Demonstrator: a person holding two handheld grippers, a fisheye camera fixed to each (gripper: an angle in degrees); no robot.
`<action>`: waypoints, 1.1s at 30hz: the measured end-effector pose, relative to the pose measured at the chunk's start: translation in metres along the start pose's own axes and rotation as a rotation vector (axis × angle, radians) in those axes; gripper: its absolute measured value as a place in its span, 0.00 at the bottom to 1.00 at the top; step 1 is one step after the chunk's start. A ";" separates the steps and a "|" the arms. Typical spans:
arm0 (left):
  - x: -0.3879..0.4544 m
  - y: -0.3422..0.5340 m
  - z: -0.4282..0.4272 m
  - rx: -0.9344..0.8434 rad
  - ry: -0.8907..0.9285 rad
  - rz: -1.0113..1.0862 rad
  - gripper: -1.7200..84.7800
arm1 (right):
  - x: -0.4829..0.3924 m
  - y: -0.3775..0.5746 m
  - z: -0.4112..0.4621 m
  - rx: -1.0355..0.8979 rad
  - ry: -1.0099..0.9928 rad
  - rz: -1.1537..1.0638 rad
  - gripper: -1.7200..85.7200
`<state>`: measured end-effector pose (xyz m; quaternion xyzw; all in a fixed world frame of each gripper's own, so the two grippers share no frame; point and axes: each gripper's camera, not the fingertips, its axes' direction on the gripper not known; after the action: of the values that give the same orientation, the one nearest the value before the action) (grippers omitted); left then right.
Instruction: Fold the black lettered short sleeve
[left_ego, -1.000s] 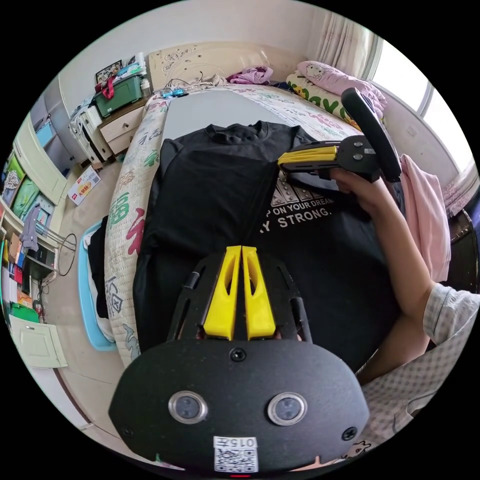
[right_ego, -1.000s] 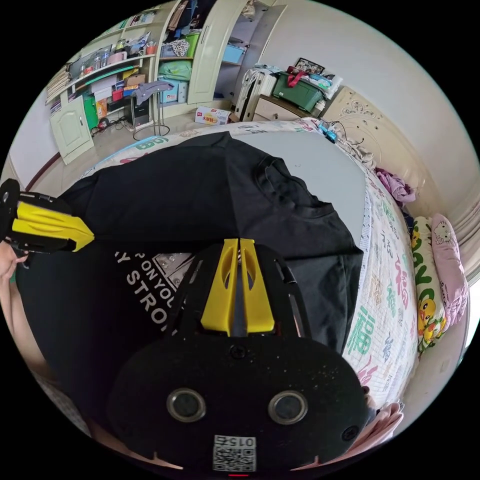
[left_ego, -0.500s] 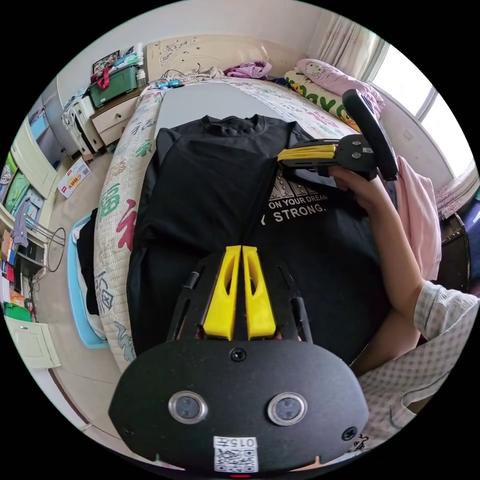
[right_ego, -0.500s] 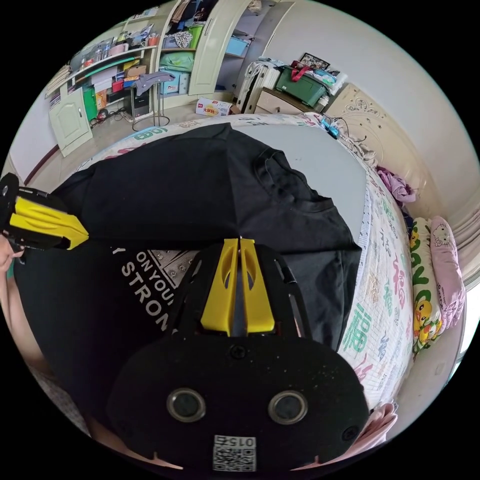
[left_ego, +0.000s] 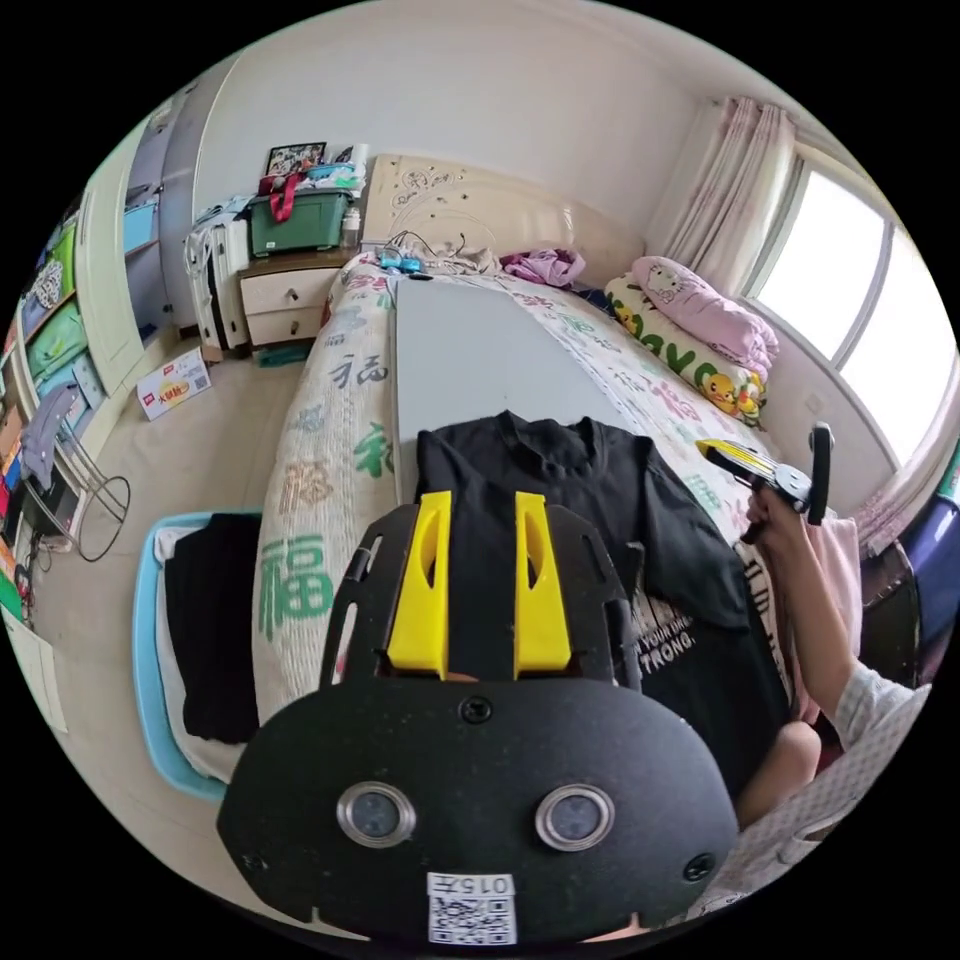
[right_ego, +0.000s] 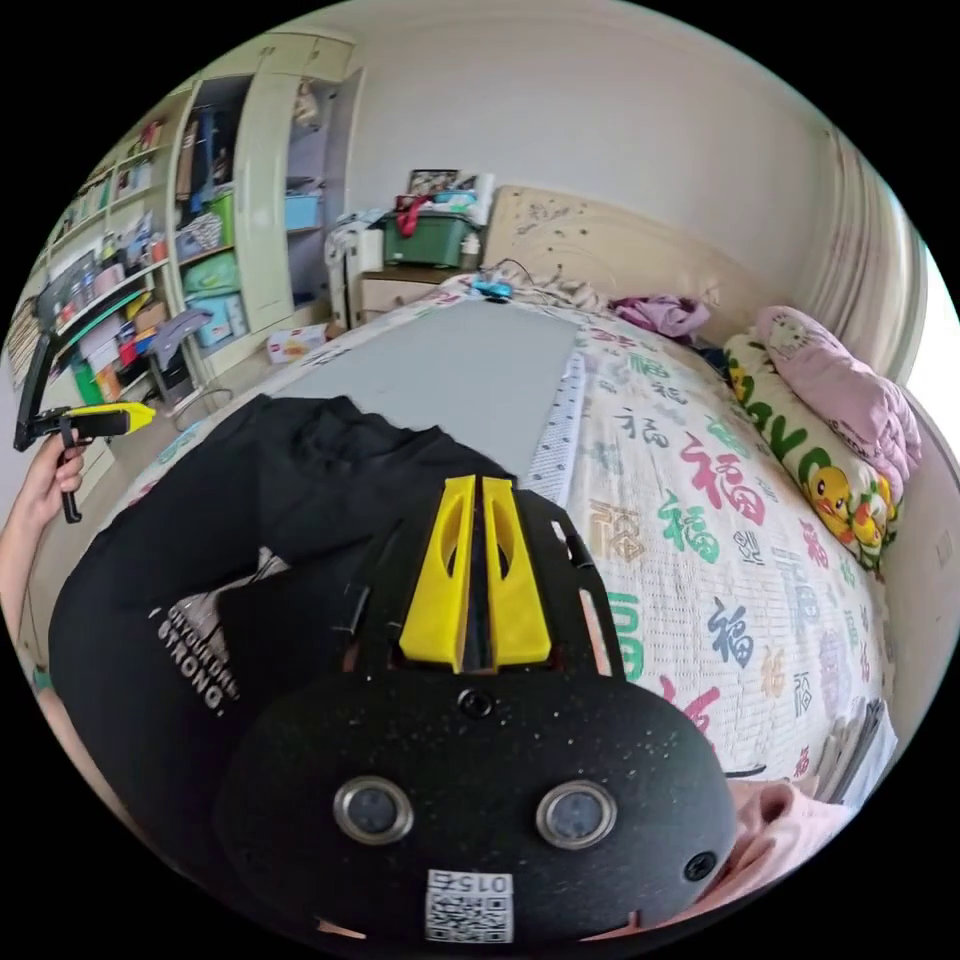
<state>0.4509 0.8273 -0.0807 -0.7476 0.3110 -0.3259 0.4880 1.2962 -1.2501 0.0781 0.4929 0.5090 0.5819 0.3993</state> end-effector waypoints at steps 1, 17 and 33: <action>-0.006 -0.023 0.019 0.004 -0.024 -0.002 0.14 | 0.008 -0.013 0.018 -0.031 -0.002 0.004 0.08; -0.049 -0.131 0.160 -0.265 -0.038 0.066 0.14 | 0.020 -0.124 0.111 -0.290 -0.158 0.054 0.13; 0.012 -0.074 -0.047 -0.045 0.063 0.212 0.03 | -0.044 -0.128 -0.175 -0.082 -0.241 -0.060 0.01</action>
<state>0.4318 0.8176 0.0052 -0.7106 0.4108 -0.2885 0.4930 1.1283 -1.3067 -0.0550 0.5268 0.4475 0.5266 0.4948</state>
